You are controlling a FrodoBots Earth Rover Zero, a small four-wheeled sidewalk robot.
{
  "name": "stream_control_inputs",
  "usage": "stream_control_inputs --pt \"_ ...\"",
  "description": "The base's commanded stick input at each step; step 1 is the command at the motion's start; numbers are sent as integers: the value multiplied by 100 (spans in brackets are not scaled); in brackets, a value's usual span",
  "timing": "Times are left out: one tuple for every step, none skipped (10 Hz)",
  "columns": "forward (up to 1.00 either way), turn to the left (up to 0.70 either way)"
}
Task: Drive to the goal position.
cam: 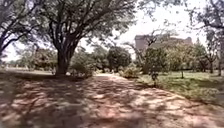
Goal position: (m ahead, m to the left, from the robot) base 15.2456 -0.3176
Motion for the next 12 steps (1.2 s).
stream_control_inputs --pt "70 0" --pt "70 0" --pt "70 0" --pt "70 0" --pt "70 0" --pt "70 9" --pt "70 27" --pt "70 29" --pt "70 16" --pt "70 0" --pt "70 0" --pt "70 0"
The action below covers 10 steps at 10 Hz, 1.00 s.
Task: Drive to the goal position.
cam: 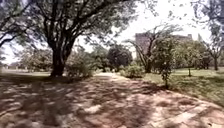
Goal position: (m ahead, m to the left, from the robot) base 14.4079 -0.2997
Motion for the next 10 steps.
stream_control_inputs --pt "70 0" --pt "70 0" --pt "70 0" --pt "70 0" --pt "70 0" --pt "70 0" --pt "70 0" --pt "70 0" --pt "70 0" --pt "70 0"
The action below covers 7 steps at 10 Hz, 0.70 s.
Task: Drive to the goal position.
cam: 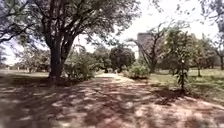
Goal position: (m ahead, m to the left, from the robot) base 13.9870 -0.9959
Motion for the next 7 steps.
stream_control_inputs --pt "70 0" --pt "70 0" --pt "70 0" --pt "70 0" --pt "70 0" --pt "70 0" --pt "70 0"
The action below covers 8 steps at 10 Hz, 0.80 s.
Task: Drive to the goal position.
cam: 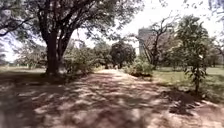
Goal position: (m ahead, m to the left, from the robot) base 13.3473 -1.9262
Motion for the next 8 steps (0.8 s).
stream_control_inputs --pt "70 0" --pt "70 0" --pt "70 0" --pt "70 0" --pt "70 0" --pt "70 0" --pt "70 0" --pt "70 0"
